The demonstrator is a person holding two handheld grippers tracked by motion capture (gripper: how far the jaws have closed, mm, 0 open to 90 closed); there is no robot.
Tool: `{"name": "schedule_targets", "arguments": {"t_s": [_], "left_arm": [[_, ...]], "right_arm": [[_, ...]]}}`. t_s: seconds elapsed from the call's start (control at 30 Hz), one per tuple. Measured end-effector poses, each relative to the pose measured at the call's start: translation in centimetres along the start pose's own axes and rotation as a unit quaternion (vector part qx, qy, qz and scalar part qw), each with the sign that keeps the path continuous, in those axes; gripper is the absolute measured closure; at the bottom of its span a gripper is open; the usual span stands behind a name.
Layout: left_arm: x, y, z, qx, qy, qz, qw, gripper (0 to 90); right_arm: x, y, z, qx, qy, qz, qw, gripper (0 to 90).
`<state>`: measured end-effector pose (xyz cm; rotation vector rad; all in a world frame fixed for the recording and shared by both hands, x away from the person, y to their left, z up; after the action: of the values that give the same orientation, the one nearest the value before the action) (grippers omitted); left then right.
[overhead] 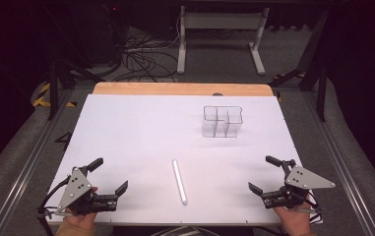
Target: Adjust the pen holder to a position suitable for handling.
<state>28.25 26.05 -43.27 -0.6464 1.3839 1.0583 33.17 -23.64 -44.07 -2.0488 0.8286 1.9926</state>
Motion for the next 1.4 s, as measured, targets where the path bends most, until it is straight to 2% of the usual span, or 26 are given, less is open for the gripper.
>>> {"name": "schedule_targets", "arguments": {"t_s": [0.73,1.4], "left_arm": [[-0.1,0.0,-0.1,0.0,-0.004,0.001,1.0,0.8],[-0.1,-0.1,-0.1,-0.003,-0.006,0.005,1.0,1.0]], "right_arm": [[-0.2,-0.1,0.1,0.0,0.001,0.005,1.0,1.3],[-3.0,-1.1,-1.9,-0.007,-0.004,0.01,0.9999,1.4]]}}
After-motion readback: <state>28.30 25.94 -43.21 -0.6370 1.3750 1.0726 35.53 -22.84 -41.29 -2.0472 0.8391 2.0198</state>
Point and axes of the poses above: each handheld gripper's, and its own axes: y roughly backward along the jaws, x roughly out of its underside, z roughly to its left, the point moved 3 cm from there along -y, roughly forward along the jaws, and after that the axes turned 9 degrees about -x, right-handed, at the moved point
